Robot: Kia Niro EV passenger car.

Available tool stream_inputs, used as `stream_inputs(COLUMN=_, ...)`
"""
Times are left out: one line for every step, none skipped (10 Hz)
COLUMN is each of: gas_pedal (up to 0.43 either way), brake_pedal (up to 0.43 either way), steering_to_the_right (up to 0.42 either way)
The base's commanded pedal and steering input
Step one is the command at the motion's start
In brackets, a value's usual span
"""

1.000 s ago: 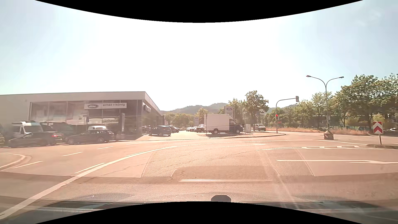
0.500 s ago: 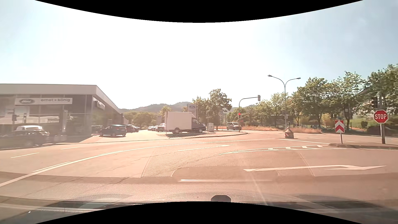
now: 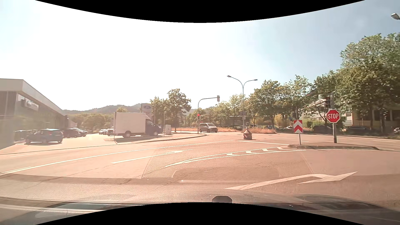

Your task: Follow the waypoints while adhering to traffic rules and regulations

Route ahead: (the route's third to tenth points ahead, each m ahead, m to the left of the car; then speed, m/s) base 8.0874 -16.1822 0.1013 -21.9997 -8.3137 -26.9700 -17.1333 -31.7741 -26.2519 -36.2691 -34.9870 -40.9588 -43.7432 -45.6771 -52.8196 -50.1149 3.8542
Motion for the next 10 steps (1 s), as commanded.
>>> stream_inputs(gas_pedal=0.000, brake_pedal=0.012, steering_to_the_right=0.515)
stream_inputs(gas_pedal=0.000, brake_pedal=0.012, steering_to_the_right=0.522)
stream_inputs(gas_pedal=0.000, brake_pedal=0.006, steering_to_the_right=0.530)
stream_inputs(gas_pedal=0.000, brake_pedal=0.012, steering_to_the_right=0.531)
stream_inputs(gas_pedal=0.000, brake_pedal=0.006, steering_to_the_right=0.531)
stream_inputs(gas_pedal=0.000, brake_pedal=0.006, steering_to_the_right=0.531)
stream_inputs(gas_pedal=0.000, brake_pedal=0.006, steering_to_the_right=0.532)
stream_inputs(gas_pedal=0.000, brake_pedal=0.012, steering_to_the_right=0.537)
stream_inputs(gas_pedal=0.000, brake_pedal=0.006, steering_to_the_right=0.541)
stream_inputs(gas_pedal=0.000, brake_pedal=0.006, steering_to_the_right=0.546)
